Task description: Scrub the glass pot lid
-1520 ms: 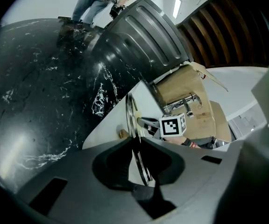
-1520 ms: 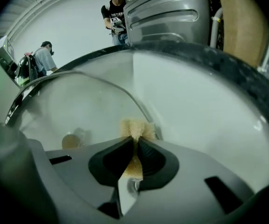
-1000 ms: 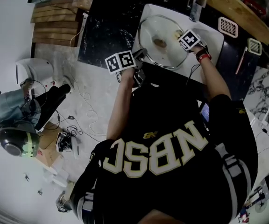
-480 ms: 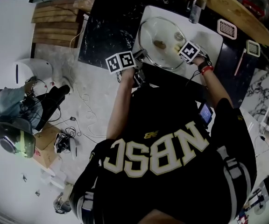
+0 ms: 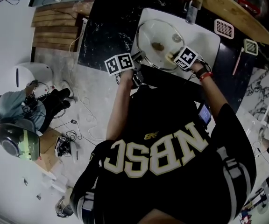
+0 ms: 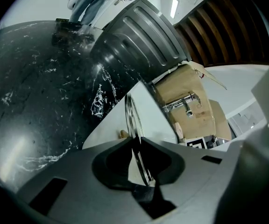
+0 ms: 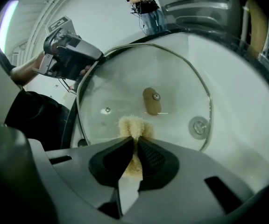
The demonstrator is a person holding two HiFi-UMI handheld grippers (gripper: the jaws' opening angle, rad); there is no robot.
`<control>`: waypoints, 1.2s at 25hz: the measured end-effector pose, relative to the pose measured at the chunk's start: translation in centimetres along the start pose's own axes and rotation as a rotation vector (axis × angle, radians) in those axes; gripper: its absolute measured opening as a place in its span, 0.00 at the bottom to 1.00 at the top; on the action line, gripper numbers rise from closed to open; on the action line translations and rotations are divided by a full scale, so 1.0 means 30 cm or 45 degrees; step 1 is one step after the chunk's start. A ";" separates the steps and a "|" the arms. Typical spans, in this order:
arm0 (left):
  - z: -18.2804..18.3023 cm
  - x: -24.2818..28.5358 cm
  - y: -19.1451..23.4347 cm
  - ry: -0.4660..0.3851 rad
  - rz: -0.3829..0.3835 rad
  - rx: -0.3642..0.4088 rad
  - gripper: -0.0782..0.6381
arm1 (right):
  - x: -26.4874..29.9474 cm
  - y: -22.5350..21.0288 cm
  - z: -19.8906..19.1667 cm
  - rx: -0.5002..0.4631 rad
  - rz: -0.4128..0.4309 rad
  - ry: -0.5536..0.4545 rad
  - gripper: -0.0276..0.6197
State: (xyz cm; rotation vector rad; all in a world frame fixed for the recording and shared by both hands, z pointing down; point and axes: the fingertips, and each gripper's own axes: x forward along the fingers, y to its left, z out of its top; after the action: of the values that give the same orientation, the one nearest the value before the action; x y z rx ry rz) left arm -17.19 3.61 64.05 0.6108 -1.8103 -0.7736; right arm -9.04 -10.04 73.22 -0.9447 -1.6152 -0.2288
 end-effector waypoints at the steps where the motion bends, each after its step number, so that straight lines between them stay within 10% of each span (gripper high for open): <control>1: 0.001 0.000 0.000 -0.001 0.000 0.002 0.21 | -0.001 0.016 0.009 -0.001 0.023 -0.010 0.10; 15: 0.005 0.000 0.003 0.015 0.015 0.037 0.21 | -0.009 0.152 0.263 -0.047 0.150 -0.268 0.11; 30: 0.007 0.005 -0.003 0.012 0.018 0.042 0.21 | 0.029 -0.011 0.513 -0.099 -0.086 -0.414 0.11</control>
State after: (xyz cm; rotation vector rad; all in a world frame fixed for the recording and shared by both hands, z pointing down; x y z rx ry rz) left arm -17.44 3.50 64.03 0.6217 -1.8200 -0.7319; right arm -20.56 -0.44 69.64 -1.0267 -1.9498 -0.1922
